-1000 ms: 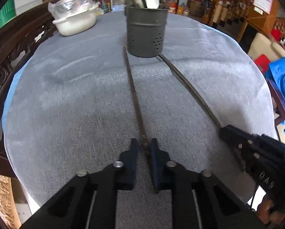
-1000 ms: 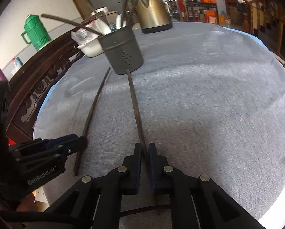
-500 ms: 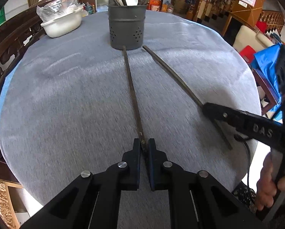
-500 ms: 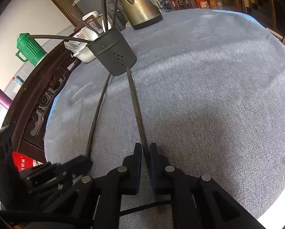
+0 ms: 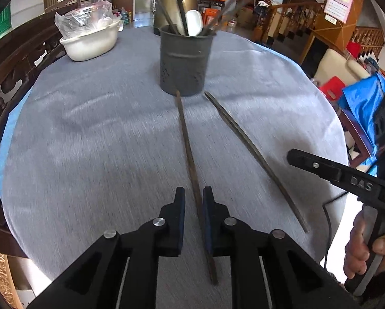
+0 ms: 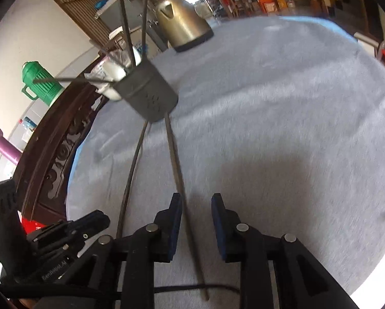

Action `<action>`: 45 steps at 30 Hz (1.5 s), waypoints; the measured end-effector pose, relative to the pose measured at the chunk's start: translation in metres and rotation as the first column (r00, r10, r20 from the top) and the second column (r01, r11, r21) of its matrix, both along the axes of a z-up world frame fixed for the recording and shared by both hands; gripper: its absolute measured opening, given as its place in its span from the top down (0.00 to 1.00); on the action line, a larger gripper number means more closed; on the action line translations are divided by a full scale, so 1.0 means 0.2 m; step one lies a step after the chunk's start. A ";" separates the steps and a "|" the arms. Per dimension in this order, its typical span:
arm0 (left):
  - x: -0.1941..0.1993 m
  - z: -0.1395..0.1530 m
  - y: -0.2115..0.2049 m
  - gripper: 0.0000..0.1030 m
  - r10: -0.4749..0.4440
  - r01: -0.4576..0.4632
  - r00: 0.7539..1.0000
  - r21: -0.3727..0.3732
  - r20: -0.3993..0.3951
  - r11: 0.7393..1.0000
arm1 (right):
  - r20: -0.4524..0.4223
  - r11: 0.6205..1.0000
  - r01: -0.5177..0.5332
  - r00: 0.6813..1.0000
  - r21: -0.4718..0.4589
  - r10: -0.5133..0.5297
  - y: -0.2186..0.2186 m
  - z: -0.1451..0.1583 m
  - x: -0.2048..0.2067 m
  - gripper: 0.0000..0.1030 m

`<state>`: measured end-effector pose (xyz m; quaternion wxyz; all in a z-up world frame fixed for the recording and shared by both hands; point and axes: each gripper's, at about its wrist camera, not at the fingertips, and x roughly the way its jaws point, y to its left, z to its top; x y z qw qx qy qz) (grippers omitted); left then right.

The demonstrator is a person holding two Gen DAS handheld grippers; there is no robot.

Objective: Organize utensils
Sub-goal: 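Lift both chopsticks and carry them toward the grey holder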

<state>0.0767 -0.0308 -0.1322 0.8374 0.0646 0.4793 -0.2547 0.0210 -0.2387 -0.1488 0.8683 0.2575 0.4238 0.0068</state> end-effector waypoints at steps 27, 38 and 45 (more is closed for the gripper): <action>0.30 -0.13 -0.11 0.92 0.050 -0.060 0.990 -0.072 -0.135 0.996 | -0.073 0.993 -0.073 0.995 -0.095 0.066 0.07 -0.07 0.57 0.91; 0.34 -0.11 -0.03 0.92 0.057 -0.079 0.976 -0.096 -0.208 0.992 | -0.113 0.999 0.010 0.994 0.034 -0.006 -0.08 -0.09 0.53 0.90; 0.47 -0.09 -0.08 0.86 0.068 -0.085 0.979 -0.083 -0.191 0.993 | -0.168 0.999 -0.003 0.986 0.050 0.011 -0.13 -0.06 0.63 0.88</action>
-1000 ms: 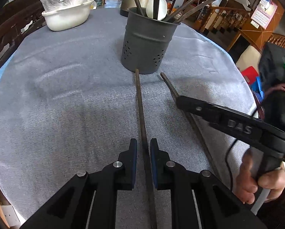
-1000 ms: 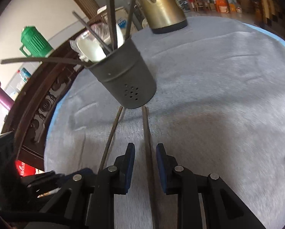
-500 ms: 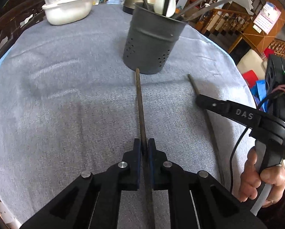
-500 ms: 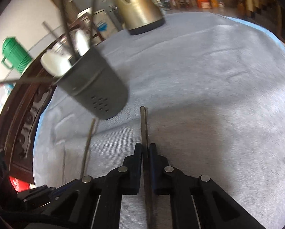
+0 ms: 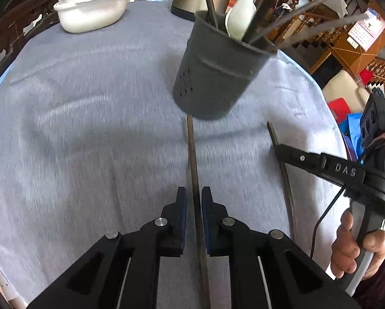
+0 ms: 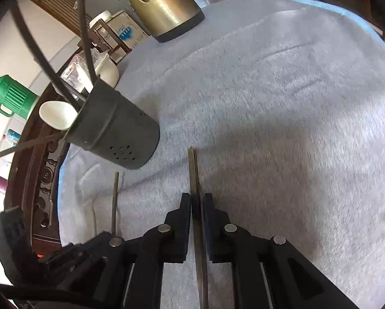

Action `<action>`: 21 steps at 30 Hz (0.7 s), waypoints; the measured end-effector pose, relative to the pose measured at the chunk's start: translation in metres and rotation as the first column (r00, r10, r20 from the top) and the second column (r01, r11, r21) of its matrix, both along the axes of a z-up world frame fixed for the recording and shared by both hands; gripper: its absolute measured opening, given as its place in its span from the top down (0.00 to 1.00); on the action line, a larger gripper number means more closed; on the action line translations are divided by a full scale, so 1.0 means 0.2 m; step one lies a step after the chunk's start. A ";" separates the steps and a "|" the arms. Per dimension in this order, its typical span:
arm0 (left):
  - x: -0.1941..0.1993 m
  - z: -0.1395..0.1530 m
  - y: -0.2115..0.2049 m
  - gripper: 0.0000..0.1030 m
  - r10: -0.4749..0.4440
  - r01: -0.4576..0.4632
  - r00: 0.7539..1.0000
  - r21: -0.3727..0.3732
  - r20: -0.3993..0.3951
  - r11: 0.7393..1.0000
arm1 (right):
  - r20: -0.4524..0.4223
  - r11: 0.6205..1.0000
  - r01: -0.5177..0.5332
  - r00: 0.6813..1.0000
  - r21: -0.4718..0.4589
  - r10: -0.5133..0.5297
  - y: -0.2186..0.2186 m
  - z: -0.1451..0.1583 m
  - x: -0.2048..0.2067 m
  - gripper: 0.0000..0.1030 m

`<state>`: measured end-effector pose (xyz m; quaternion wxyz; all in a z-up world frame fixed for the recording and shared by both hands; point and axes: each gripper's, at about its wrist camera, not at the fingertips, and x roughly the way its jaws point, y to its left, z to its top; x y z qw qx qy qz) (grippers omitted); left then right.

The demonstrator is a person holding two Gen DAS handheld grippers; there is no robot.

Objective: Organize utensils
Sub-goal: 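Lift both chopsticks and carry them toward the grey holder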

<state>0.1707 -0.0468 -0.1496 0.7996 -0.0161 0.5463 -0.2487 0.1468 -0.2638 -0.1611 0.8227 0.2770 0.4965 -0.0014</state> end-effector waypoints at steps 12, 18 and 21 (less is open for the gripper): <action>0.09 -0.03 -0.16 0.74 -0.026 0.025 1.000 0.024 0.012 0.999 | -0.059 0.992 -0.062 0.997 -0.110 0.056 0.07 0.00 0.16 0.89; 0.08 -0.05 -0.15 0.92 -0.018 0.018 1.000 0.038 0.019 0.999 | -0.060 0.987 -0.071 0.996 -0.144 0.062 0.08 0.00 0.16 0.92; 0.06 -0.04 -0.09 0.92 -0.016 0.016 1.000 0.044 0.014 0.999 | -0.077 0.984 -0.083 0.994 -0.155 0.072 0.09 0.00 0.15 0.92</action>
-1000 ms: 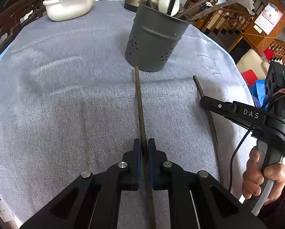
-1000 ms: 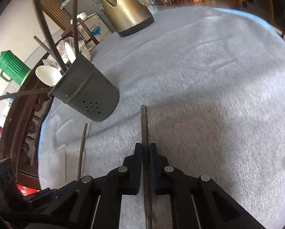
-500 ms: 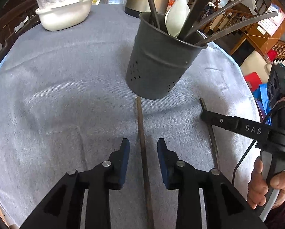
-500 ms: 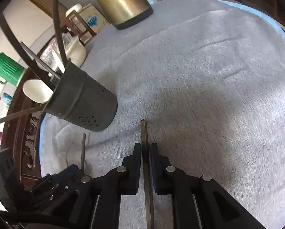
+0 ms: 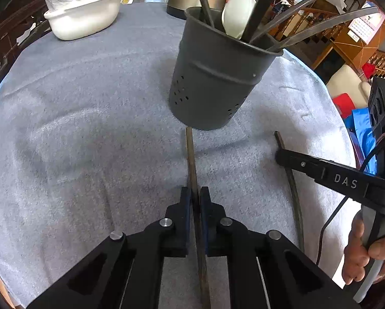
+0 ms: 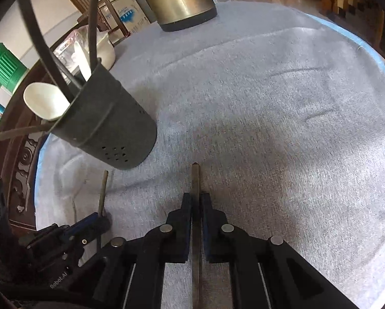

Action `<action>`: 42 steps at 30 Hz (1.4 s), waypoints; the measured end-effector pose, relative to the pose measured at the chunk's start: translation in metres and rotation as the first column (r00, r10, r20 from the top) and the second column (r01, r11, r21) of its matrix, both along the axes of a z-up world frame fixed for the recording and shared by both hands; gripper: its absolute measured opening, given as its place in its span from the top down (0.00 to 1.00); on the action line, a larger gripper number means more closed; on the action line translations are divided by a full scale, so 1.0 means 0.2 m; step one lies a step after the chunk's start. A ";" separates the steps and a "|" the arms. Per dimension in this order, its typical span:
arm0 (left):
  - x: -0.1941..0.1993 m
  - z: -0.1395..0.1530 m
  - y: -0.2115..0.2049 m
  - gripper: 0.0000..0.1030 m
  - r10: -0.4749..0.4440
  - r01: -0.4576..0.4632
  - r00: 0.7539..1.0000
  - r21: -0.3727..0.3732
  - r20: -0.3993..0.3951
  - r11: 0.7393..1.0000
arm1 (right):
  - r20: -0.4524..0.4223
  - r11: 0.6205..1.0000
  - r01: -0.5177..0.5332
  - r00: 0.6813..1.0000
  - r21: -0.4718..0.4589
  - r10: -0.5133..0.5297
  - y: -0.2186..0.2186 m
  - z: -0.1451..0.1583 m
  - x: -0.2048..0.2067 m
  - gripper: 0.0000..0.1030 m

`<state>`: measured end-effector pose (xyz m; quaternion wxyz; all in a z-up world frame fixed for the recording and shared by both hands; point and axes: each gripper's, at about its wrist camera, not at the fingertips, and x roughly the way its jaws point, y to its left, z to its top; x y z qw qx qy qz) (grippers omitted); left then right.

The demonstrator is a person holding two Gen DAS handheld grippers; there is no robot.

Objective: Organize utensils
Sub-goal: 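Lift both chopsticks and carry them toward the grey holder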

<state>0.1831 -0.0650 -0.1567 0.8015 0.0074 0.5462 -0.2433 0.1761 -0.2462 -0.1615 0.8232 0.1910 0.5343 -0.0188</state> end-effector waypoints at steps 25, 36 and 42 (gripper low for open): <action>0.08 -0.02 -0.03 0.94 0.031 -0.031 0.999 -0.008 -0.012 0.999 | -0.057 0.997 -0.038 0.998 -0.068 0.034 0.03 0.01 0.01 0.93; -0.02 0.18 0.11 0.95 0.064 -0.057 0.993 -0.071 0.102 0.996 | 0.101 0.999 -0.031 0.994 0.005 0.031 0.02 0.23 -0.15 0.94; -0.09 0.30 0.20 0.95 0.103 -0.086 0.983 -0.116 0.151 0.990 | 0.194 0.999 -0.031 0.981 0.023 0.026 0.01 0.39 -0.26 0.94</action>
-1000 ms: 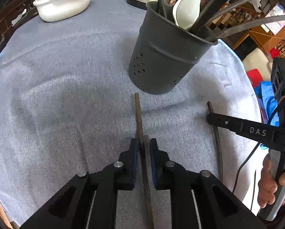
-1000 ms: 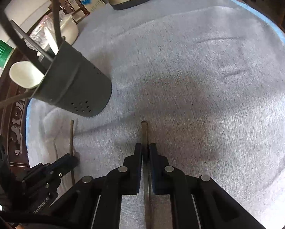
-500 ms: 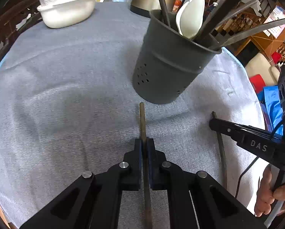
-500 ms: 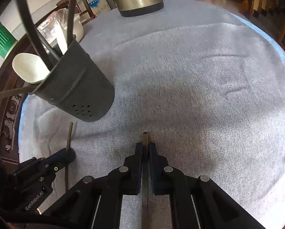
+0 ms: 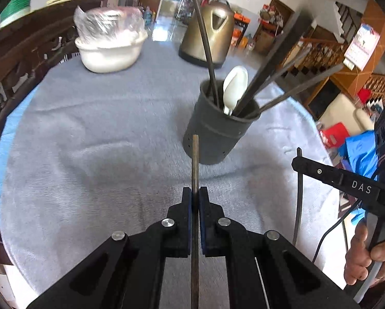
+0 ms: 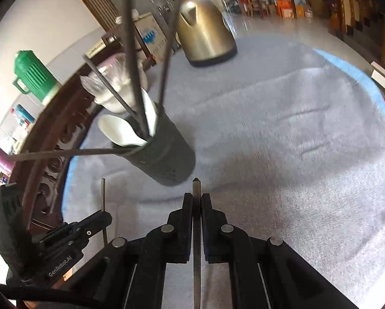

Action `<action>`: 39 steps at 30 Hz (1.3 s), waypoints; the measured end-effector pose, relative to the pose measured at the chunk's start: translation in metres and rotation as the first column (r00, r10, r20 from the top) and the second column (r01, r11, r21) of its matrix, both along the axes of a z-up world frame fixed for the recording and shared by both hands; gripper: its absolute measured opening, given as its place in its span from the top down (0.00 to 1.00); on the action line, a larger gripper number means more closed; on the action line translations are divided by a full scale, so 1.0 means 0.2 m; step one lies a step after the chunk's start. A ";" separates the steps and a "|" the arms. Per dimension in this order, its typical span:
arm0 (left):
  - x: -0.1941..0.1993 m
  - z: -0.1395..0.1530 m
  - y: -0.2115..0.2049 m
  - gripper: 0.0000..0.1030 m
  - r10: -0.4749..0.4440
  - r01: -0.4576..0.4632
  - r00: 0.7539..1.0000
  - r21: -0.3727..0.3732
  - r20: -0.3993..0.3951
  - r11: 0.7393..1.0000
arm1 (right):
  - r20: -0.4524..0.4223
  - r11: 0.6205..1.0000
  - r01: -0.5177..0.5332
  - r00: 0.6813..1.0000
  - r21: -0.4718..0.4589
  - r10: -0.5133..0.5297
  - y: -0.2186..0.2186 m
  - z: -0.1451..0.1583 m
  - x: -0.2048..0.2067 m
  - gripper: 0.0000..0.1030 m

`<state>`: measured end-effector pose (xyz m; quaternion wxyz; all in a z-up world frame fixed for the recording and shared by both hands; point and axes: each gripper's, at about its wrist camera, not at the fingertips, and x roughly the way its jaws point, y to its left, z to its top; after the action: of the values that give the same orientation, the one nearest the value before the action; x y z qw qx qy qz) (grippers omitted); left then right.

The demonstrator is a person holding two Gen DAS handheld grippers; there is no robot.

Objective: Organize utensils
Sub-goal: 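Lift both chopsticks and carry them toward the grey holder, then raise both held chopsticks up and over the grey holder's rim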

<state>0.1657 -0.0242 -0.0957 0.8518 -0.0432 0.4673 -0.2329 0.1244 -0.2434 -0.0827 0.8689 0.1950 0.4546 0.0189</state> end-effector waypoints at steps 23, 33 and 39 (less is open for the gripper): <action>-0.12 0.50 0.23 0.95 0.100 -0.078 0.963 -0.098 0.251 0.992 | 0.318 0.999 0.022 0.948 -0.048 -0.005 0.14 0.50 -0.13 0.94; -0.19 0.47 0.25 0.95 0.092 -0.068 0.965 -0.105 0.247 0.992 | 0.056 1.000 0.021 0.998 0.014 -0.022 0.04 0.13 0.05 0.84; -0.26 0.49 0.27 0.95 0.078 -0.054 0.962 -0.099 0.263 0.994 | 0.006 0.999 0.006 1.000 0.032 -0.006 0.04 -0.13 0.17 0.81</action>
<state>0.1143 0.0293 0.0014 0.9113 -0.0656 0.3357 -0.2290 0.1585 -0.2355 -0.1079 0.8671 0.2101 0.4511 0.0239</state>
